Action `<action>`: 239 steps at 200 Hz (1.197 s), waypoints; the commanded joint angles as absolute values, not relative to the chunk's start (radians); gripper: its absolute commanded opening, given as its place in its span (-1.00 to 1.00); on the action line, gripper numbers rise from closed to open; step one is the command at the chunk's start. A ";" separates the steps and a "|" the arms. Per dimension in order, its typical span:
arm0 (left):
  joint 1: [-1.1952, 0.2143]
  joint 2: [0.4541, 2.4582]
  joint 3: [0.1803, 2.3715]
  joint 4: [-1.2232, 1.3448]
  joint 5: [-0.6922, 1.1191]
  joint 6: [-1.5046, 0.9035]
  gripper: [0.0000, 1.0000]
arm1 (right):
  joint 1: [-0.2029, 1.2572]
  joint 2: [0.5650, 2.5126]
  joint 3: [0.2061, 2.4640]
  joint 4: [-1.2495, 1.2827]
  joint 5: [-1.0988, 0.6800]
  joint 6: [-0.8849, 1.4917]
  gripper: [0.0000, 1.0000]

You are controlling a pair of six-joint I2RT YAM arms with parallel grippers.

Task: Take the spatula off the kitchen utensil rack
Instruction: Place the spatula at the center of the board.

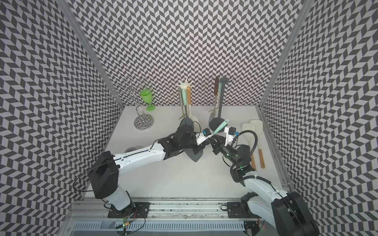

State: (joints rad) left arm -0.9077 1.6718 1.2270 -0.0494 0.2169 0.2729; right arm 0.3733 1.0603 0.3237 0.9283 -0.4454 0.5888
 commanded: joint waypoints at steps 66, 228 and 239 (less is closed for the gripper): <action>-0.876 1.620 1.142 -0.091 0.005 0.349 -1.00 | 0.356 0.970 0.568 0.387 -0.314 0.388 0.28; -0.853 1.513 1.019 -0.067 0.017 0.388 -1.00 | 0.190 1.147 0.806 0.153 -0.940 0.473 0.51; -0.853 1.515 1.020 -0.069 0.026 0.388 -1.00 | 0.196 1.134 0.774 0.174 -0.937 0.478 0.50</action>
State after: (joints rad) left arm -0.8494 1.5280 1.0145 -0.0971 -0.0063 0.3775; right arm 0.1925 1.1751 0.8371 0.0189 -0.8280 0.4042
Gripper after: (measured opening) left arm 0.116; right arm 0.756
